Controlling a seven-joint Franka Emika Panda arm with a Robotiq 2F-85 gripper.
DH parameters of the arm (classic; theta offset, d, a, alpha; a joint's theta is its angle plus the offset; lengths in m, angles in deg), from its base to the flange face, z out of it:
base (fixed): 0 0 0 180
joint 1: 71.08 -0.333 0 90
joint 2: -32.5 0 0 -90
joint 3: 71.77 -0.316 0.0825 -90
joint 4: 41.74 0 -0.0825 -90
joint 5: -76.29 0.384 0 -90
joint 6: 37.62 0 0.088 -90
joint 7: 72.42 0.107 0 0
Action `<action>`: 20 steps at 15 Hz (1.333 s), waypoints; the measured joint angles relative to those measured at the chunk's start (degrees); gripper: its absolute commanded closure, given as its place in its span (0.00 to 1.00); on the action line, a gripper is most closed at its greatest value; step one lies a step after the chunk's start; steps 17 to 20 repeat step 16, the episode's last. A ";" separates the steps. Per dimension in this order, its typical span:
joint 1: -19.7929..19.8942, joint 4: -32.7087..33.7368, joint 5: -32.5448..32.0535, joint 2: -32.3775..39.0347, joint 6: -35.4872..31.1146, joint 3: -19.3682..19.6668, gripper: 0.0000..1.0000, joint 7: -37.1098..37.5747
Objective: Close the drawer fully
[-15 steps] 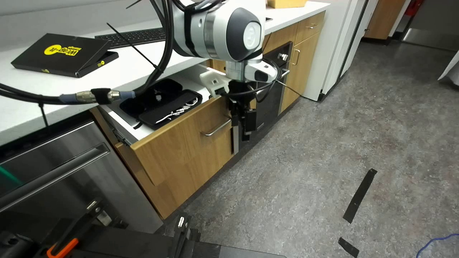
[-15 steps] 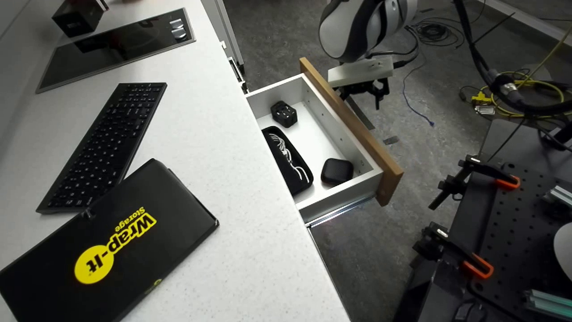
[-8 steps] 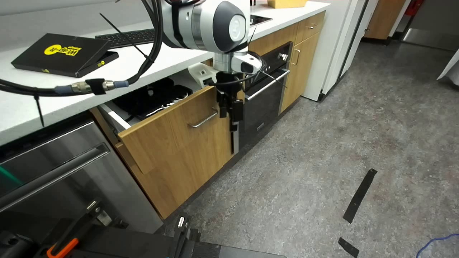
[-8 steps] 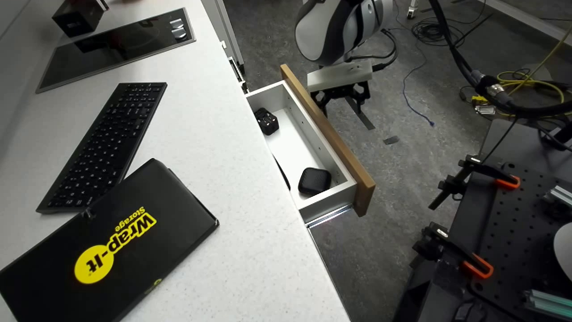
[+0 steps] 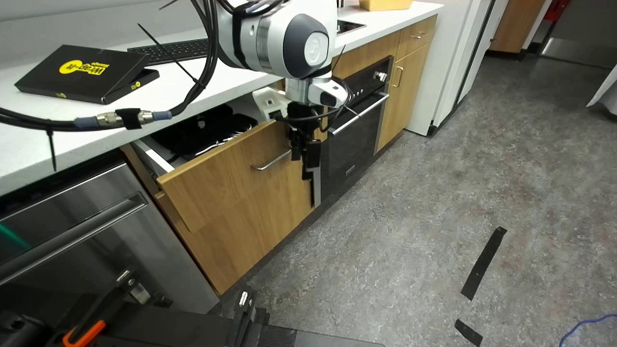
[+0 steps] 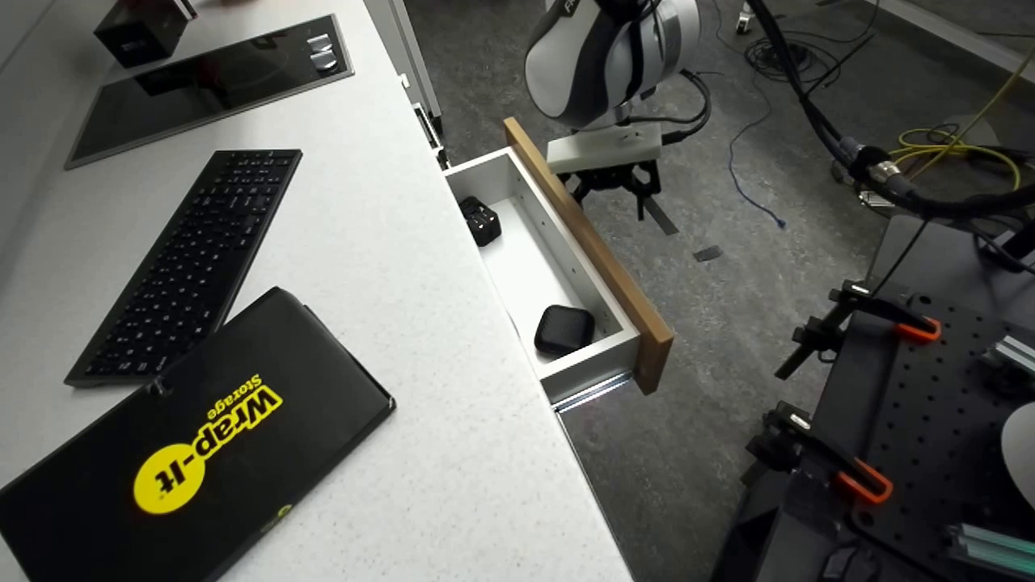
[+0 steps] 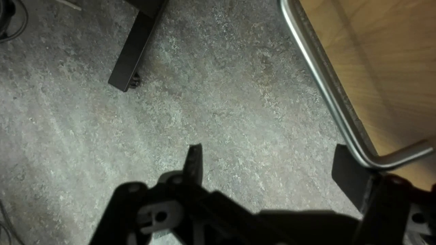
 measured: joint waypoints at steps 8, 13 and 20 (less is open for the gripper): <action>-2.77 5.30 6.34 4.19 -5.41 -6.00 0.00 -1.13; -4.72 9.01 6.42 6.59 -6.78 -7.43 0.00 -1.10; -5.06 8.92 6.42 6.60 -6.76 -6.91 0.00 -1.10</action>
